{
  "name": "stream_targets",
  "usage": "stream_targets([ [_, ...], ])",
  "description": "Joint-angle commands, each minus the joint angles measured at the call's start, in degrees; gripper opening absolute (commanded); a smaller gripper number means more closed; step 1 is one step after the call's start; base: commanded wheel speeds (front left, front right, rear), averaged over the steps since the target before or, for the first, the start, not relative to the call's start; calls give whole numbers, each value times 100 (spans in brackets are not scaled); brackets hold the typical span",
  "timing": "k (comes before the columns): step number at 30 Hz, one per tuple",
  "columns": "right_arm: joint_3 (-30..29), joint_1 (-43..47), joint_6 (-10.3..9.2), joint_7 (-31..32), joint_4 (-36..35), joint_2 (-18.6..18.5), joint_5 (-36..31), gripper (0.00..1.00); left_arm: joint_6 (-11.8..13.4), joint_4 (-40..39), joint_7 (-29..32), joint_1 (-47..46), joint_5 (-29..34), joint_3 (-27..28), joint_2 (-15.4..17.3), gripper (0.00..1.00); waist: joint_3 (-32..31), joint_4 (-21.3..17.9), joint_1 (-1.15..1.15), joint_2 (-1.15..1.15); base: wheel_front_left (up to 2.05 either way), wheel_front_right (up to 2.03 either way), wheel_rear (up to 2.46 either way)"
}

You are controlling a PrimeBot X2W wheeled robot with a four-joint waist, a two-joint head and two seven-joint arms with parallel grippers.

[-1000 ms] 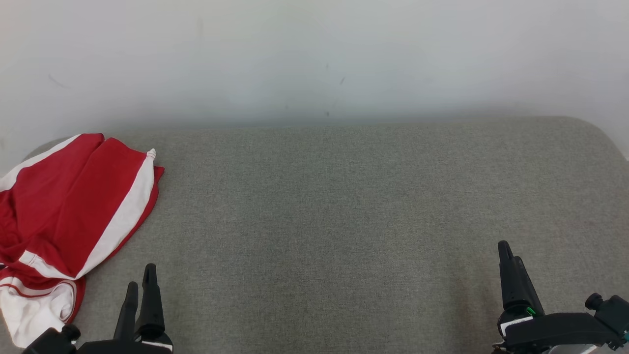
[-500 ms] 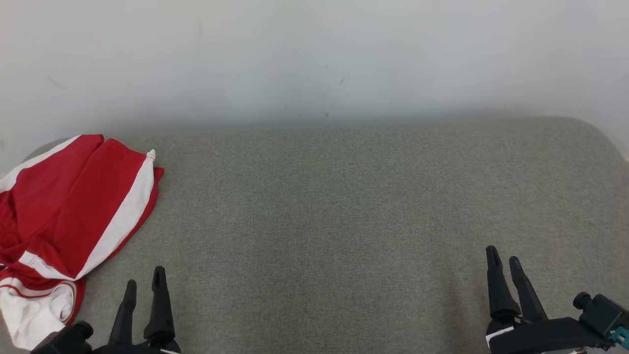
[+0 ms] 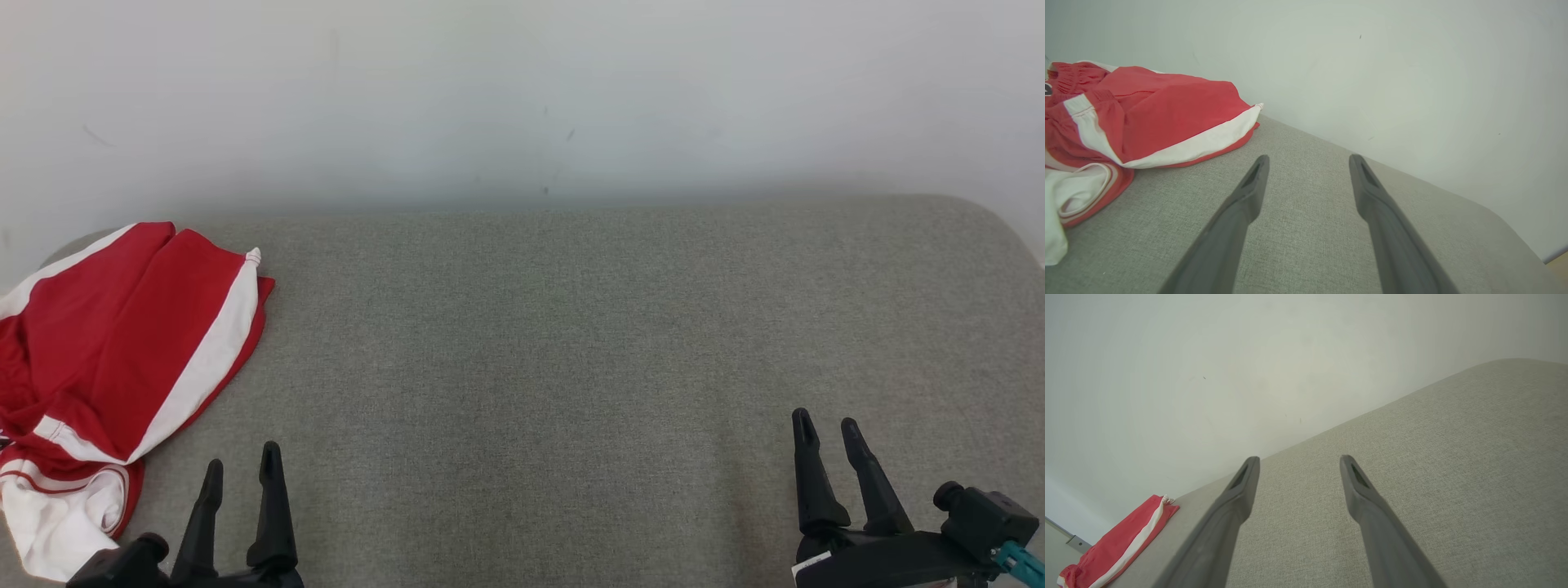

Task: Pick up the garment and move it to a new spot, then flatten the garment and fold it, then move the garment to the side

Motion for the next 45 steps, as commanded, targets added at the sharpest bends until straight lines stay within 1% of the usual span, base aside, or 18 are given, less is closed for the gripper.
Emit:
stream_targets([
  [1,25,12,-7,-61,-90,-49,-197,100,24,-86,-68,27,205,16,28,100,0,0,0,0,0,0,0],
  [20,104,72,-8,-312,-187,-66,-1212,100,78,-271,-319,118,1181,-16,21,100,22,7,0,0,0,0,0],
  [30,66,99,-9,-431,-240,-94,-1668,100,56,-363,-442,190,1624,29,5,100,24,1,0,0,0,0,0],
  [33,54,117,-10,-468,-251,-108,-1798,100,33,-387,-480,212,1749,40,-1,100,26,-1,0,0,0,0,0],
  [45,16,190,-11,-605,-200,-100,-2115,100,-194,-383,-614,251,1962,51,-19,100,14,23,0,0,0,0,0],
])
